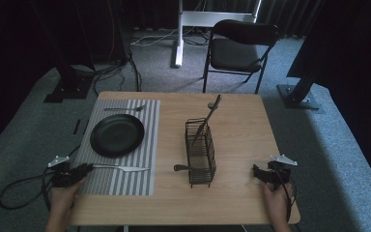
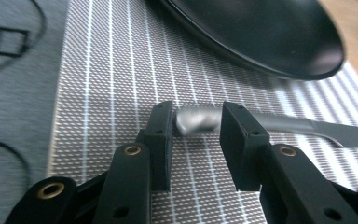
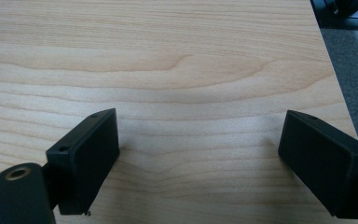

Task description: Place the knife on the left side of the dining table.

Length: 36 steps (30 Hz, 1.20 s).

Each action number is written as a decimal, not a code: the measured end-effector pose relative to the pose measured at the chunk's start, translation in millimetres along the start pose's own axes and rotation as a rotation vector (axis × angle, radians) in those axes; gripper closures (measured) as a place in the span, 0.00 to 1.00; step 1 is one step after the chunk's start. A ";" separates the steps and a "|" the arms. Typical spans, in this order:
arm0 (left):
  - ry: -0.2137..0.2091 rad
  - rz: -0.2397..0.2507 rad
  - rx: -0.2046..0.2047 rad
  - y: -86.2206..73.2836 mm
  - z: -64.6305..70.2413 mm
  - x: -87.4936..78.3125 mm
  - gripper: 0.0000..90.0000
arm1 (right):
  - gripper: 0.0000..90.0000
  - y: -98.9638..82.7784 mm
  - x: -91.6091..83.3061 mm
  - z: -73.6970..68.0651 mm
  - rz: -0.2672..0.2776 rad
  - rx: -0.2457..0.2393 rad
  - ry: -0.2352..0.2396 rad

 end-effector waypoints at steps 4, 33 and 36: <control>0.027 0.000 0.061 -4.1 6.0 -0.1 0.70 | 0.13 0.0 0.0 0.0 0.000 0.000 0.000; 0.154 0.062 0.152 -43.7 35.8 -27.3 0.19 | 0.13 0.0 0.0 0.0 0.000 0.000 0.000; 0.200 0.032 0.166 -48.5 32.1 -26.2 0.11 | 0.13 0.0 0.0 0.0 0.000 0.001 0.000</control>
Point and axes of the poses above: each handheld gripper's, and its own axes: x roughly forward along the jaws, y roughly out of its top, z roughly to its right, the point moved 10 cm from there along x, roughly forward along the jaws, and after that the axes turned 12 degrees about -x, right-handed, at the moved point
